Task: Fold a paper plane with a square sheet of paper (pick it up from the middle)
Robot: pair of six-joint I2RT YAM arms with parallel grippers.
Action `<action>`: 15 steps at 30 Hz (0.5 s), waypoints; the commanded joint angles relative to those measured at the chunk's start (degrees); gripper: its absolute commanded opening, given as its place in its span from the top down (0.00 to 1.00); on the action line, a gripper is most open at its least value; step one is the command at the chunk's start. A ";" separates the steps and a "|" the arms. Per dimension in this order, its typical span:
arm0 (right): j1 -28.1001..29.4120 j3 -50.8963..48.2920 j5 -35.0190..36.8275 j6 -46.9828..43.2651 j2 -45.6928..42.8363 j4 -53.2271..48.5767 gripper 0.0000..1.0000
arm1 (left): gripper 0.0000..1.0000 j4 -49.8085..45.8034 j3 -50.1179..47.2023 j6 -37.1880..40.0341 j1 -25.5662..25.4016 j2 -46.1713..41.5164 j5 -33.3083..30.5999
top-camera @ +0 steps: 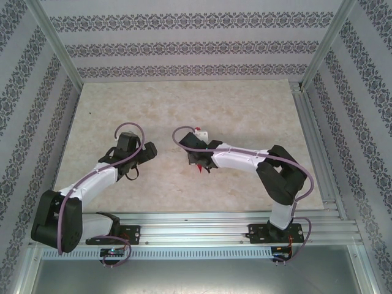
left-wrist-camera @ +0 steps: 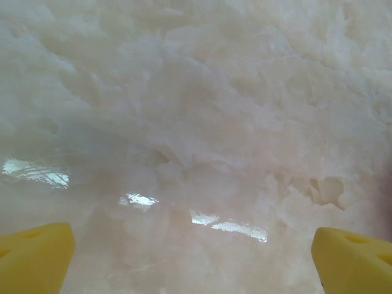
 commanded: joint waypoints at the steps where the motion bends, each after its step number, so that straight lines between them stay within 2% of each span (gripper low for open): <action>1: -4.44 3.32 -0.40 -5.45 0.50 2.41 0.92 | 0.00 -2.98 1.01 2.12 0.71 -1.34 -2.26; 7: -9.17 9.76 -1.31 -9.64 6.82 2.66 0.91 | 0.00 -3.45 1.34 1.99 0.76 -1.01 -1.83; 15: -11.09 15.21 -4.64 -10.67 14.24 2.66 0.88 | 0.00 -3.21 2.19 1.73 0.75 0.78 -0.43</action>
